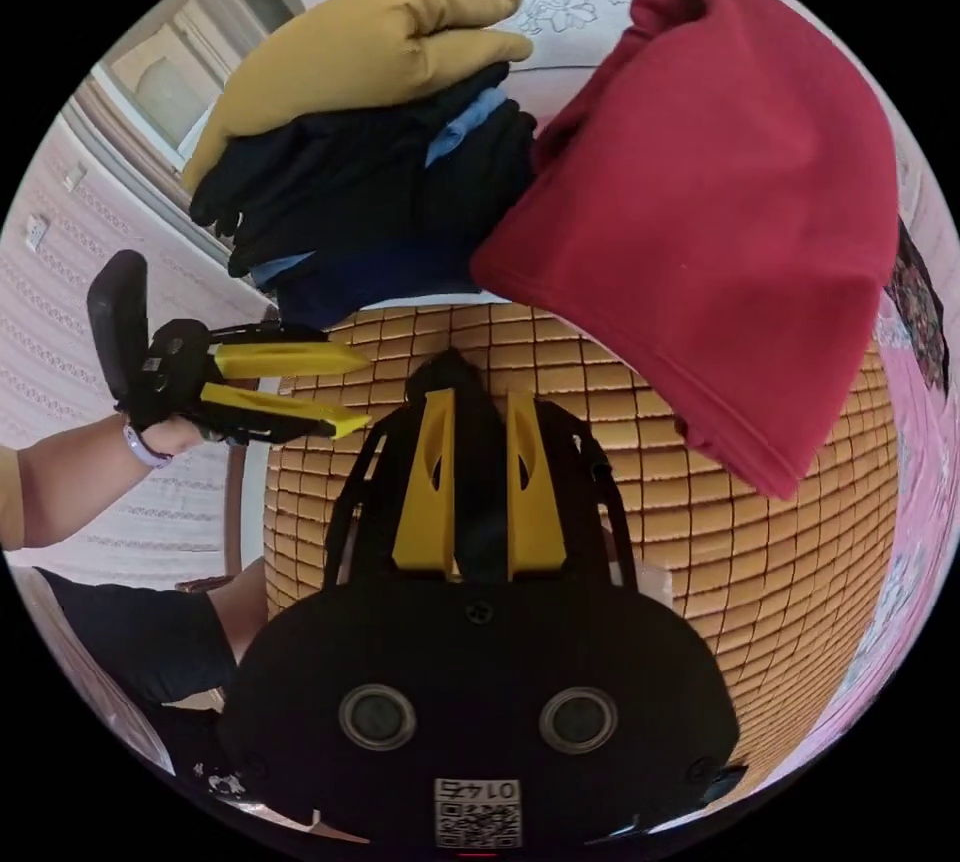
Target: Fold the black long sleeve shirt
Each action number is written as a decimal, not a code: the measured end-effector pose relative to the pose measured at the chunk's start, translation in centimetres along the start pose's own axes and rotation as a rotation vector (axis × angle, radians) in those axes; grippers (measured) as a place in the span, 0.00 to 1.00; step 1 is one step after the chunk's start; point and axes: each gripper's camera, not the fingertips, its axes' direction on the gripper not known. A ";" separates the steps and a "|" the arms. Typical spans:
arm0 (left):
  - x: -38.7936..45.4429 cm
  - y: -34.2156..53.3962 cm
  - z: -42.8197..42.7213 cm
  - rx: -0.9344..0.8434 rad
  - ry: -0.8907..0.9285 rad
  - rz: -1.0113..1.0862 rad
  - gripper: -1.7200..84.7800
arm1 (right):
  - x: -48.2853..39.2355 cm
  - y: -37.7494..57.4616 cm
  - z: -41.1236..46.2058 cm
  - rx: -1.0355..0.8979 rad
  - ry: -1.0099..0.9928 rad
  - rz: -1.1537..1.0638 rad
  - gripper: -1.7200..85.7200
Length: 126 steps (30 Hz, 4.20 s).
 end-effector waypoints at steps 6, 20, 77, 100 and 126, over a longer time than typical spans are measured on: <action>0.0 2.6 -0.9 0.036 0.040 0.069 0.21 | -2.4 -3.1 2.2 -0.105 -0.019 -0.168 0.04; 2.7 5.7 -1.3 0.047 0.132 0.227 0.23 | -6.6 -3.4 1.2 -0.158 -0.172 -0.395 0.08; -3.5 -12.5 4.3 -0.371 0.207 -0.188 0.09 | -1.8 12.4 3.4 -0.180 0.167 0.064 0.02; -1.1 -13.7 12.1 -0.308 -0.009 -0.347 0.05 | -3.5 35.5 -6.3 0.143 0.077 0.478 0.02; 30.6 7.5 18.9 -0.421 0.171 0.460 0.01 | -26.6 82.4 -7.6 -0.111 0.281 1.418 0.02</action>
